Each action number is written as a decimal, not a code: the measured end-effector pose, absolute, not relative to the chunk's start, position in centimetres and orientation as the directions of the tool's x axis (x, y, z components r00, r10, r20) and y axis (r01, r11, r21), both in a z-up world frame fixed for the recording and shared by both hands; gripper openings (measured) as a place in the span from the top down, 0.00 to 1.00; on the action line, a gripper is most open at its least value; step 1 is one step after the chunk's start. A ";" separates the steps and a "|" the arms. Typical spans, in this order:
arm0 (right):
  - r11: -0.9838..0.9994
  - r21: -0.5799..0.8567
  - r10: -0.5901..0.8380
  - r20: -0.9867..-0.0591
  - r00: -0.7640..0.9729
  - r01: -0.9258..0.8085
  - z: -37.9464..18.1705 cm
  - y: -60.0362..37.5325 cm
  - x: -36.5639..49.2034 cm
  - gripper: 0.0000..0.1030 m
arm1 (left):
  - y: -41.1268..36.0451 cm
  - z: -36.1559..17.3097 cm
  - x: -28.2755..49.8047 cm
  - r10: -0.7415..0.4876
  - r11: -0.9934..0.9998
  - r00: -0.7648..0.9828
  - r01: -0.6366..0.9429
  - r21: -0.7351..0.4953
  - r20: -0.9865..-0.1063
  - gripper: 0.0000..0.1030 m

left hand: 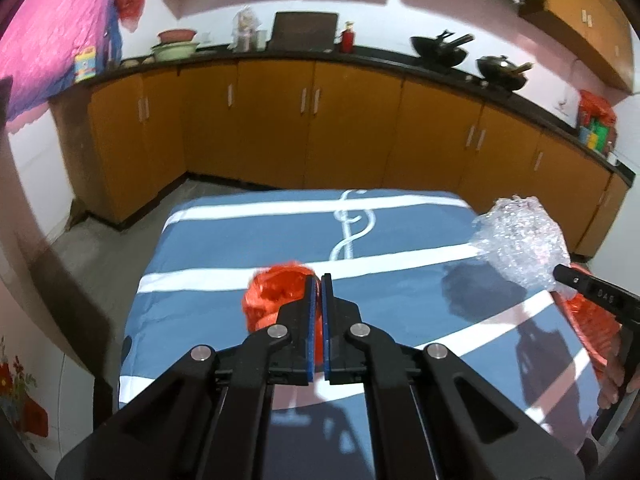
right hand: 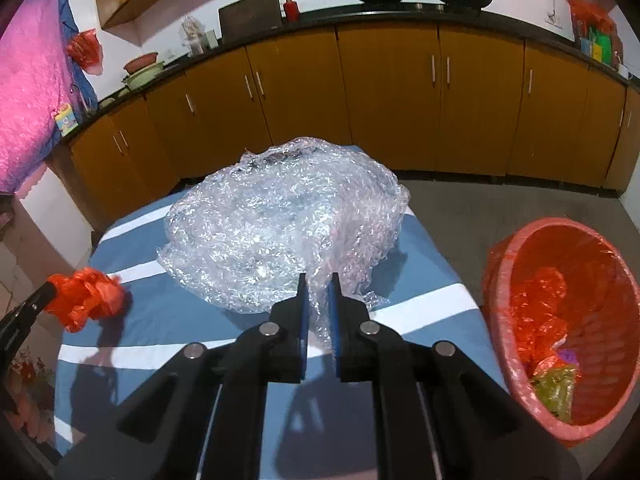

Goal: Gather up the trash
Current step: 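Carry the red bag and bubble-wrap bag over the wastebasket with both grippers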

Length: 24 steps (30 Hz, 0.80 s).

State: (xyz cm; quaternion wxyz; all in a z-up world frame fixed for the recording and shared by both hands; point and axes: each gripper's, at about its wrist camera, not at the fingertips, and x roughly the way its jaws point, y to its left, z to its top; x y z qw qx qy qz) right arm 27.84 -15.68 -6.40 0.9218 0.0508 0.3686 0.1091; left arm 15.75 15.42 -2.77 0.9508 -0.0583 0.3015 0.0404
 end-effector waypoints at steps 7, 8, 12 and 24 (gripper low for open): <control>0.967 0.197 0.250 -0.643 0.724 -0.160 -4.6 -17.7 25.5 0.90 | 13.0 -1.0 15.1 -0.017 0.994 0.840 -0.043 -0.097 -0.542 0.98; 0.967 0.198 0.250 -0.640 0.727 -0.158 -4.5 -18.0 25.2 0.90 | 12.5 -0.9 15.1 -0.027 0.995 0.842 -0.030 -0.097 -0.539 0.98; 0.968 0.203 0.243 -0.631 0.737 -0.145 -3.9 -19.1 24.4 0.90 | 10.4 -0.5 15.6 -0.059 0.996 0.845 0.016 -0.086 -0.532 0.98; 0.982 0.184 0.149 -0.620 0.770 -0.042 -3.3 -24.8 22.5 0.90 | 3.0 0.0 17.4 -0.183 0.983 0.836 0.157 -0.094 -0.518 0.98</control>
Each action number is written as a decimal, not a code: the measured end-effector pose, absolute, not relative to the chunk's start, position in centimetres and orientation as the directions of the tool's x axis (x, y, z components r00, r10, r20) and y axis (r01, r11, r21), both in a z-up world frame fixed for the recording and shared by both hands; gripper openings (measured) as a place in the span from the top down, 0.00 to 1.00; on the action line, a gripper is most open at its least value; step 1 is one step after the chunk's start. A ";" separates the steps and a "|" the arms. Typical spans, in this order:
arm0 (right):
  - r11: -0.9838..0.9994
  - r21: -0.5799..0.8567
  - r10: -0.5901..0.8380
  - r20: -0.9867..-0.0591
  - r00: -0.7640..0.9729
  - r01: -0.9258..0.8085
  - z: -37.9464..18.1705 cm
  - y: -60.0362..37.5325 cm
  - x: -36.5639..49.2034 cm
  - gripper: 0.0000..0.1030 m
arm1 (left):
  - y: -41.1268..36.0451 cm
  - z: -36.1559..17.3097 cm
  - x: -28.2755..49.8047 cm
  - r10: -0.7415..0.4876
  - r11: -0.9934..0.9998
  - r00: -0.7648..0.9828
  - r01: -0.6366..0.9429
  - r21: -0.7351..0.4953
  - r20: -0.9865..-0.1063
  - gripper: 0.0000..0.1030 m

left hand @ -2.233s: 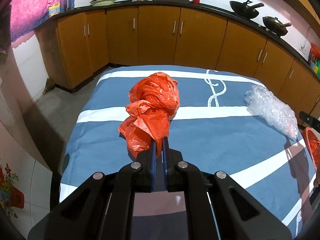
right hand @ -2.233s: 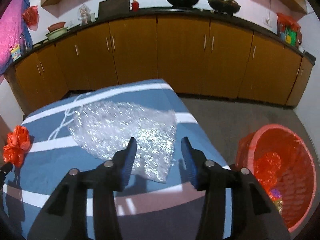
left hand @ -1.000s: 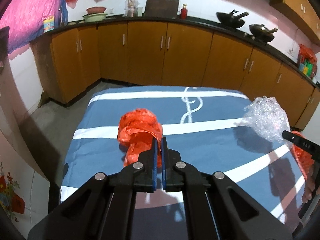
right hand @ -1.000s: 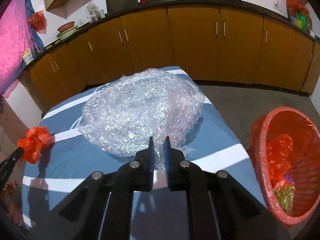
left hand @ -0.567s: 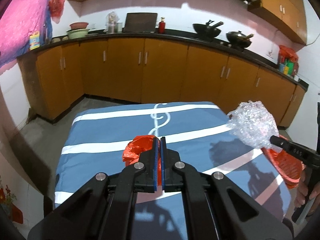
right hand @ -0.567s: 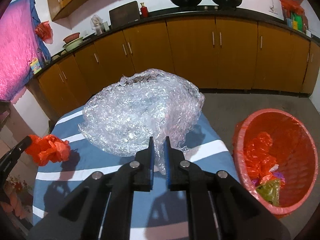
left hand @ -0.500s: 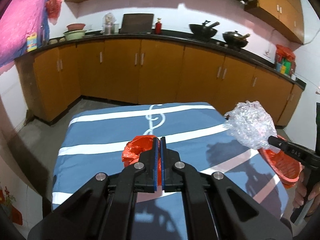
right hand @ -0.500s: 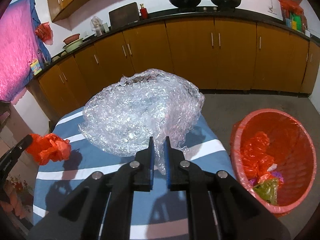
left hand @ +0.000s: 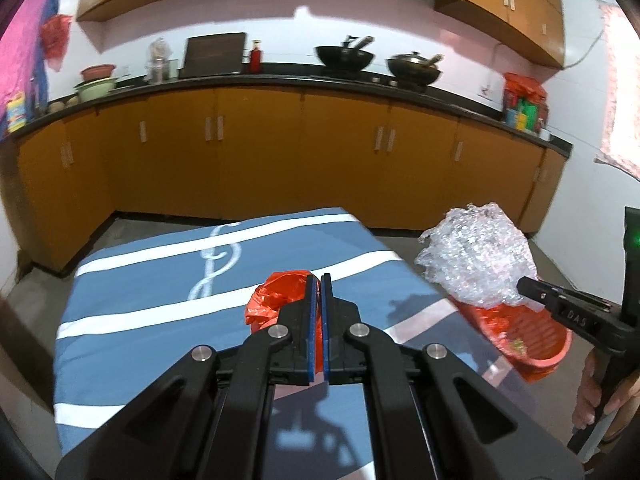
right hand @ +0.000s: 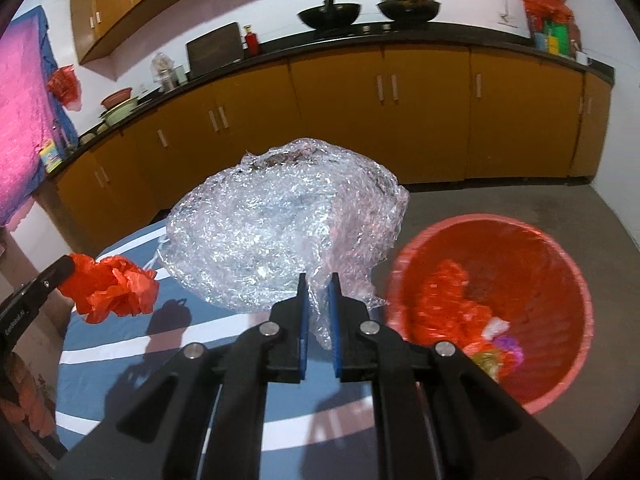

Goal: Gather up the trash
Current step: 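Carry the red bag and bubble-wrap bag over the wastebasket with both grippers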

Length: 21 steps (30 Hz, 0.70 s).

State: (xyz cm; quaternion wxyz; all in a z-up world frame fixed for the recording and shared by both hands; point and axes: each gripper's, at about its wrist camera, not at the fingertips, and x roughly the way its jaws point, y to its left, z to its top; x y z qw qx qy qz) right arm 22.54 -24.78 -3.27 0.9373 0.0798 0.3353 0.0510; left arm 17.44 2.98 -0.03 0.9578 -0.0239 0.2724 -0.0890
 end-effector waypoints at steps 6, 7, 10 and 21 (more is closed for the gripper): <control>0.984 0.173 0.082 -0.622 0.779 0.035 -3.4 -28.8 21.6 0.90 | -1.7 0.7 17.9 -0.262 0.964 0.822 0.247 -0.099 -0.505 0.98; 0.983 0.174 0.069 -0.622 0.780 0.052 -3.4 -29.7 21.4 0.90 | -2.5 0.9 18.0 -0.277 0.960 0.819 0.262 -0.102 -0.503 0.98; 0.980 0.172 0.032 -0.624 0.781 0.096 -3.5 -31.8 20.9 0.90 | -5.4 1.3 18.1 -0.320 0.945 0.807 0.311 -0.104 -0.497 0.98; 0.944 0.171 -0.110 -0.643 0.758 0.282 -4.1 -39.3 19.1 0.90 | -14.1 2.0 18.9 -0.451 0.884 0.753 0.450 -0.125 -0.480 0.98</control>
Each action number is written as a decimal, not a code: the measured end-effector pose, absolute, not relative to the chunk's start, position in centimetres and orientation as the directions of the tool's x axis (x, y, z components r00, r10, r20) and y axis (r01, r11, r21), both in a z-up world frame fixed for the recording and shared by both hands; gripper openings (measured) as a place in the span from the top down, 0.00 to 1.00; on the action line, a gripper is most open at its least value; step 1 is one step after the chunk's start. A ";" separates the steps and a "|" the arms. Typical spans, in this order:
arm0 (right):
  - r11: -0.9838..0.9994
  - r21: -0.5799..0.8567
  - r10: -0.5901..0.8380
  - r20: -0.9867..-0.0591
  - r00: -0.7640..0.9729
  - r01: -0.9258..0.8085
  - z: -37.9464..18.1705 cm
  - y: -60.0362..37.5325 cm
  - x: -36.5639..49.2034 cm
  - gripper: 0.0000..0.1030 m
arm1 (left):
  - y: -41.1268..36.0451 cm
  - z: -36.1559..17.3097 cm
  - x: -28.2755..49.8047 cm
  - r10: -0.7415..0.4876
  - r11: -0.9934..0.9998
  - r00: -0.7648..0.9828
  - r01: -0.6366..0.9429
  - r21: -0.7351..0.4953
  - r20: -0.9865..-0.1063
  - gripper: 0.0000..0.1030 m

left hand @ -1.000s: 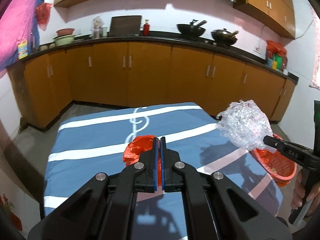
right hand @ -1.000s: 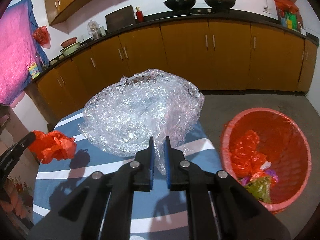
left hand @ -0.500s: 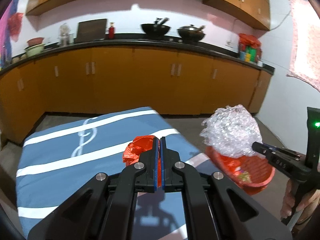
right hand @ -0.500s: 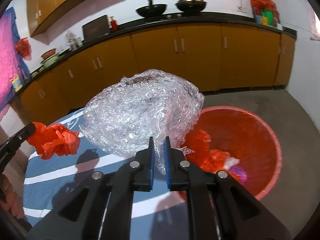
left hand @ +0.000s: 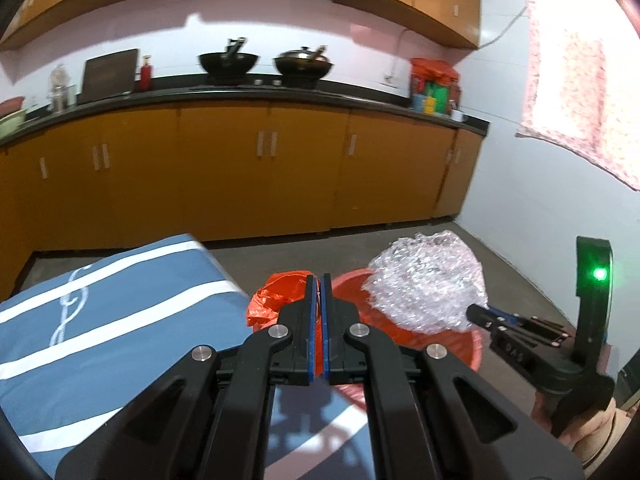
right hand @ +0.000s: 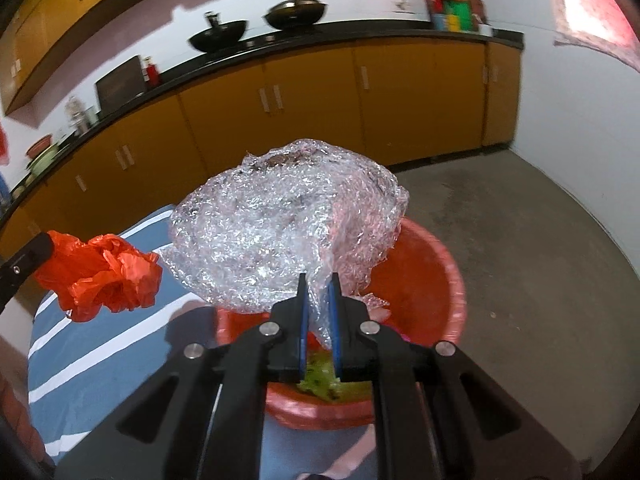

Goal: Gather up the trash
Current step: 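Carry the red bag and bubble-wrap bag over the wastebasket with both grippers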

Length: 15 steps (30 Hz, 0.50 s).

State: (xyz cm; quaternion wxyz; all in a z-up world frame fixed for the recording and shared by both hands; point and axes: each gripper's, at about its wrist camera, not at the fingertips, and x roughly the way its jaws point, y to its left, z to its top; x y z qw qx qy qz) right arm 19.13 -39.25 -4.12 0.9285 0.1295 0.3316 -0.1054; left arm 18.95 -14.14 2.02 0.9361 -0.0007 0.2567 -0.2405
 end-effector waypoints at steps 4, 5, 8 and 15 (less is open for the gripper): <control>0.929 0.172 -0.141 -0.652 0.745 0.326 -4.6 -41.0 19.0 0.90 | -16.9 1.6 19.6 -0.480 0.866 0.730 0.484 -0.128 -0.486 0.98; 0.927 0.171 -0.148 -0.653 0.743 0.335 -4.7 -41.3 19.0 0.90 | -17.3 1.5 19.8 -0.485 0.863 0.725 0.489 -0.130 -0.489 0.98; 0.917 0.176 -0.160 -0.658 0.735 0.358 -5.2 -42.4 19.2 0.90 | -18.4 0.7 20.4 -0.495 0.856 0.710 0.498 -0.139 -0.502 0.98; 0.904 0.185 -0.170 -0.670 0.723 0.384 -6.2 -44.2 19.9 0.90 | -20.6 -0.9 21.5 -0.511 0.840 0.676 0.522 -0.144 -0.531 0.98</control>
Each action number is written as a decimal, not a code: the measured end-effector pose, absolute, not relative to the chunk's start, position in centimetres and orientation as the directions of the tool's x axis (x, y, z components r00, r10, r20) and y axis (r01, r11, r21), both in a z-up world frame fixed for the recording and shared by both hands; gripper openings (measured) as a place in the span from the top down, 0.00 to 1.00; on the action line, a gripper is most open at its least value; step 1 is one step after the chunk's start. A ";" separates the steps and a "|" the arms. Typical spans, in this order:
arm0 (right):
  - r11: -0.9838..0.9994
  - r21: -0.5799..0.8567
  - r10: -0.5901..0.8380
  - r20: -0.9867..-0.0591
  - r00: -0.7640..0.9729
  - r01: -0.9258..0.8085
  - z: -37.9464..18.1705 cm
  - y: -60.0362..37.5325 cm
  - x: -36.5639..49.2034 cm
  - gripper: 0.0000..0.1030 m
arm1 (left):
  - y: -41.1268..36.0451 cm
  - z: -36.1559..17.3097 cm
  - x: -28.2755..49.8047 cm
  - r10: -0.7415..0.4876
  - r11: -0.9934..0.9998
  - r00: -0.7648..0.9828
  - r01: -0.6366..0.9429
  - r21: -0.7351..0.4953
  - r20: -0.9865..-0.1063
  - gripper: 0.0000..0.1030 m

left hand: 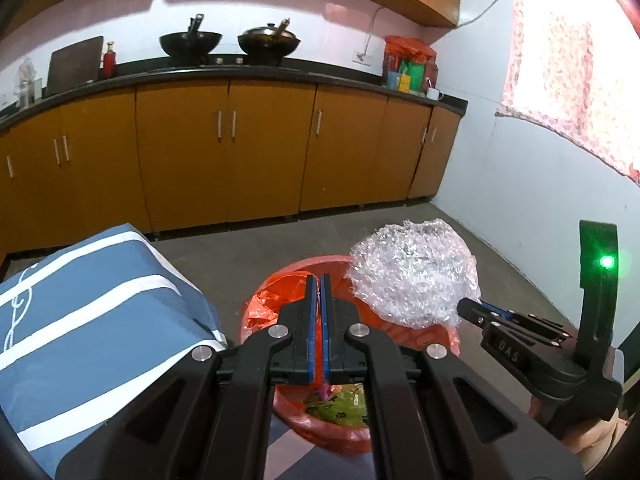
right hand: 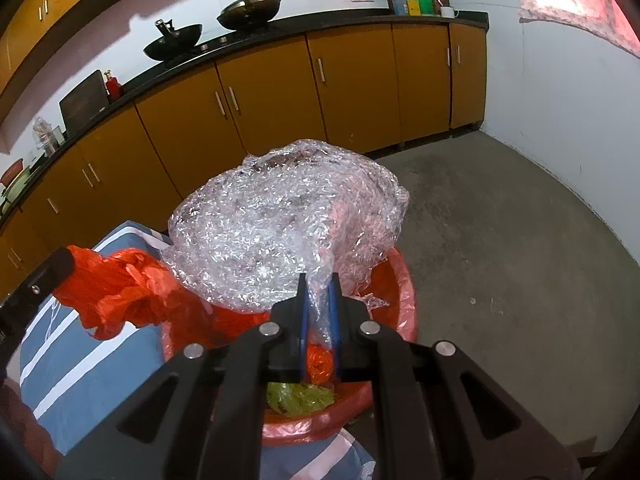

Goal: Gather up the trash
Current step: 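Carry the red bag and bubble-wrap bag over the wastebasket with both grippers, then open both grippers to drop the red and bubble-wrap bags into the wastebasket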

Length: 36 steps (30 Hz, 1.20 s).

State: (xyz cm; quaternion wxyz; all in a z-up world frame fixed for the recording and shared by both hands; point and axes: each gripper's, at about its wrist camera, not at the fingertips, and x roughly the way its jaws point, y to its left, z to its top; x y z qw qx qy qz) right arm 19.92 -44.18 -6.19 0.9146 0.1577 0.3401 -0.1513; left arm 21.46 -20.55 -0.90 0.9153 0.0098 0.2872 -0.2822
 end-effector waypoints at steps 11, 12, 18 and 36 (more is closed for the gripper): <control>0.902 0.215 -0.136 -0.682 0.719 0.374 -7.2 -45.0 21.6 0.85 | -23.4 -2.3 22.0 -0.530 0.812 0.634 0.571 -0.120 -0.563 0.98; 0.902 0.221 -0.130 -0.680 0.721 0.371 -7.3 -45.1 21.6 0.84 | -23.4 -2.4 22.1 -0.532 0.809 0.630 0.575 -0.121 -0.566 0.97; 0.907 0.239 -0.108 -0.664 0.740 0.346 -7.5 -45.5 21.0 0.70 | -22.6 -2.9 22.6 -0.517 0.827 0.634 0.544 -0.142 -0.575 0.64; 0.919 0.200 -0.171 -0.572 0.803 0.338 -3.1 -43.9 16.4 0.39 | -15.7 -0.2 20.1 -0.423 0.899 0.730 0.411 -0.149 -0.537 0.45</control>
